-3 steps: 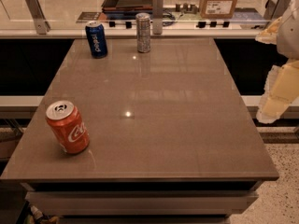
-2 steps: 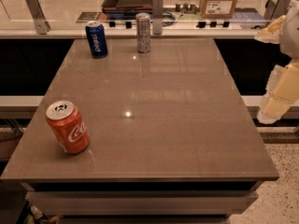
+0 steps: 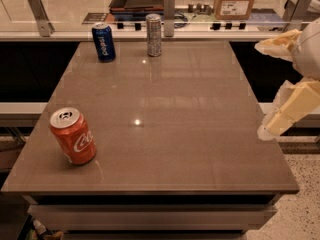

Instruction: Move coke can near pepsi can

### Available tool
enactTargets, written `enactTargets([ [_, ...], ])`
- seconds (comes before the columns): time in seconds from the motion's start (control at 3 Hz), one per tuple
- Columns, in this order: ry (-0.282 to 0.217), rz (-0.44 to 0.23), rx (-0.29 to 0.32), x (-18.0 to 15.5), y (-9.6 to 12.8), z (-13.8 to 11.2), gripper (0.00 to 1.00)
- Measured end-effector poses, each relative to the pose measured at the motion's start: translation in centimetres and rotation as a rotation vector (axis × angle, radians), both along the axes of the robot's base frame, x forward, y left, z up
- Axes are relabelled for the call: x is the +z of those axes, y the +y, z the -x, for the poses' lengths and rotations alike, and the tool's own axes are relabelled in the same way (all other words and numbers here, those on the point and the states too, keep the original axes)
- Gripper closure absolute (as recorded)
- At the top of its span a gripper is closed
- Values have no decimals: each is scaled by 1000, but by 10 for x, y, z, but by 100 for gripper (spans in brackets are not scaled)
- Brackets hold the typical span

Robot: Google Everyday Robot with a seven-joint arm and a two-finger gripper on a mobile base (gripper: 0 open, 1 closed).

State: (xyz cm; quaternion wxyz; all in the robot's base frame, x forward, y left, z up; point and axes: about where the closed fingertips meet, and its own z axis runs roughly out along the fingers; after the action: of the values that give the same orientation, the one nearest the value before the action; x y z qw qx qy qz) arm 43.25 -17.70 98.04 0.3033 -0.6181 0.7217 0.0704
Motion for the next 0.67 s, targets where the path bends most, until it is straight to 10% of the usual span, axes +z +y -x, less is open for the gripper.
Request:
enactTargets([
  [0.67, -10, -293, 36, -3, 79, 13, 0],
])
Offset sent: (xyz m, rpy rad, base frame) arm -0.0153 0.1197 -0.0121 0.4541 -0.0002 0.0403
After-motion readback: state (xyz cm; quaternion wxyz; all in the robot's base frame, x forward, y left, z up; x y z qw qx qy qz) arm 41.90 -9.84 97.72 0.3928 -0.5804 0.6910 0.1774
